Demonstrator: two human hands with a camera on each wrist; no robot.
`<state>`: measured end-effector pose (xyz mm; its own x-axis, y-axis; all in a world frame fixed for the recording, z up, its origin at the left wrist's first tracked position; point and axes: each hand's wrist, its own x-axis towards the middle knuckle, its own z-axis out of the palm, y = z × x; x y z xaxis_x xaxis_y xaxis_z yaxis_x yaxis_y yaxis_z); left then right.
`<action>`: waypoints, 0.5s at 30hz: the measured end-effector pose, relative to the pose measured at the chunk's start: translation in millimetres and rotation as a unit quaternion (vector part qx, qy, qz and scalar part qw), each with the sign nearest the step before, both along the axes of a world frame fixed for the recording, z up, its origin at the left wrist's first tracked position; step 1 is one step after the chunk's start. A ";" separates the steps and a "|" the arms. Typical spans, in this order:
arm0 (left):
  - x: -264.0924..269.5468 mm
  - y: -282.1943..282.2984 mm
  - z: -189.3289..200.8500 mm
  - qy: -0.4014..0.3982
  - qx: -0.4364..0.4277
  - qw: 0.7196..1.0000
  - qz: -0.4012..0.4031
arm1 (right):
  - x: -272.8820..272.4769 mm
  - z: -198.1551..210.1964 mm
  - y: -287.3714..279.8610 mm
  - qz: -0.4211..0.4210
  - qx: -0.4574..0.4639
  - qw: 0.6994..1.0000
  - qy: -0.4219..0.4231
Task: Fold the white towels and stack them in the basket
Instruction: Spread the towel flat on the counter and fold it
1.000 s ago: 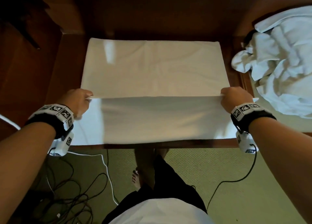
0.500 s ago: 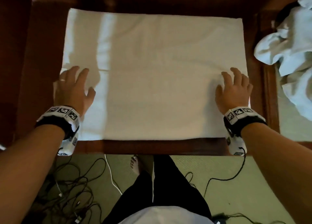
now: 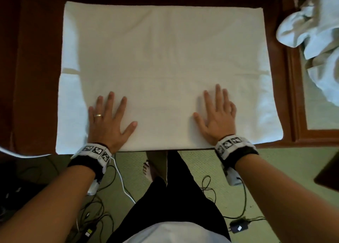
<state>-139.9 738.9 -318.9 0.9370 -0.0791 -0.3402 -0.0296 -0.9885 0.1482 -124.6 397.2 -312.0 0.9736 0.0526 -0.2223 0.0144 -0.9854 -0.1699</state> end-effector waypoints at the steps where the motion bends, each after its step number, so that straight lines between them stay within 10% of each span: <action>1: 1.6 -11.8 -1.6 0.001 -0.001 1.000 -0.020 | 0.3 -0.8 22.4 0.038 0.011 0.999 -0.011; 7: -1.1 -28.5 -17.7 -0.005 0.031 0.999 -0.033 | -4.2 -16.8 53.1 0.163 -0.026 0.986 0.028; 15: 1.7 -31.1 -15.8 -0.004 0.030 0.999 -0.023 | 28.5 -0.3 -134.6 -0.140 -0.063 0.986 0.067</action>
